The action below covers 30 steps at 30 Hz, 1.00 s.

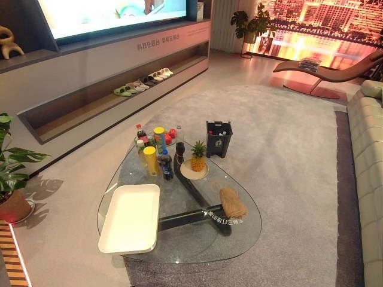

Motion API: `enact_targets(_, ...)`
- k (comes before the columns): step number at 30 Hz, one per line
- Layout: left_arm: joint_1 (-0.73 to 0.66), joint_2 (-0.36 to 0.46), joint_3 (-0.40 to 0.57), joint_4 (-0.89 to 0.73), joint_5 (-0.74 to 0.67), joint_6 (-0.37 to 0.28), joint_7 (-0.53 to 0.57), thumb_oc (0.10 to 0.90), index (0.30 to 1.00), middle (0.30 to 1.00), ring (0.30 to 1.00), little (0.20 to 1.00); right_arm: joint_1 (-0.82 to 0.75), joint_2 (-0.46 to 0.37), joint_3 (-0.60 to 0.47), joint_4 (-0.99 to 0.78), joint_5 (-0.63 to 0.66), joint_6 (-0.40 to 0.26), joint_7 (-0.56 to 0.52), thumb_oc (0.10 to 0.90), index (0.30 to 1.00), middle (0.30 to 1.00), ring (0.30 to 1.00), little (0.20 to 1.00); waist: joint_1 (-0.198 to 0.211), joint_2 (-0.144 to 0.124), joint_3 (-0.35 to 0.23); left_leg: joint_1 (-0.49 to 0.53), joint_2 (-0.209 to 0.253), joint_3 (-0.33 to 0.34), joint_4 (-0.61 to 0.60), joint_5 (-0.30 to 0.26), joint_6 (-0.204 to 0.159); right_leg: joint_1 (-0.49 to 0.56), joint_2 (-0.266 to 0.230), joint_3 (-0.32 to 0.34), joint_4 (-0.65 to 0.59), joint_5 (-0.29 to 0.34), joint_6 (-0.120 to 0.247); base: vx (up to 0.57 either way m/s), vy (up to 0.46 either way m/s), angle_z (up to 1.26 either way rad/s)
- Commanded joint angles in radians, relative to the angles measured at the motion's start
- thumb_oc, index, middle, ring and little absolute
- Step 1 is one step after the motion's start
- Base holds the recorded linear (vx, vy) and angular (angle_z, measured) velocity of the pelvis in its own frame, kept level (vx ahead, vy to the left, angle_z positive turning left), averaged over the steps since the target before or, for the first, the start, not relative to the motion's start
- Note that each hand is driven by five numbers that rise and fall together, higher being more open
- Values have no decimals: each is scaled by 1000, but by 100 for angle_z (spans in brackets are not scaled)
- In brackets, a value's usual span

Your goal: Wipe the table with a cloth and put it in the basket.

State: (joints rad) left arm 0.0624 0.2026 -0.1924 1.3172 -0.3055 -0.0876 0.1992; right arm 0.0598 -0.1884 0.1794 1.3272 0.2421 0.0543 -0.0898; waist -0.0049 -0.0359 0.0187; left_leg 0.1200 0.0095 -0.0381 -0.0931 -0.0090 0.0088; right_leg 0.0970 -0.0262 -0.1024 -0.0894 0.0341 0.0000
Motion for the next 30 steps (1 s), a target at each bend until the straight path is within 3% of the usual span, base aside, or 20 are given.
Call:
enact_targets(1,-76,-34,-1,25,-30,4,-27,800,900,900,900,900,-55,13,-8,52,-6,-6,2,800,900,900,900,900,-4,9,24,-5,13,93,6,-3,-3,15,-84,-7,2,27,83,0,0,0)
enact_targets(30,-83,-36,-6,42,-1,-3,-24,800,900,900,900,900,-55,15,-7,55,-10,-7,-31,800,900,900,900,900,-11,6,31,3,13,106,6,-7,0,16,-90,-4,5,30,86,0,0,0)
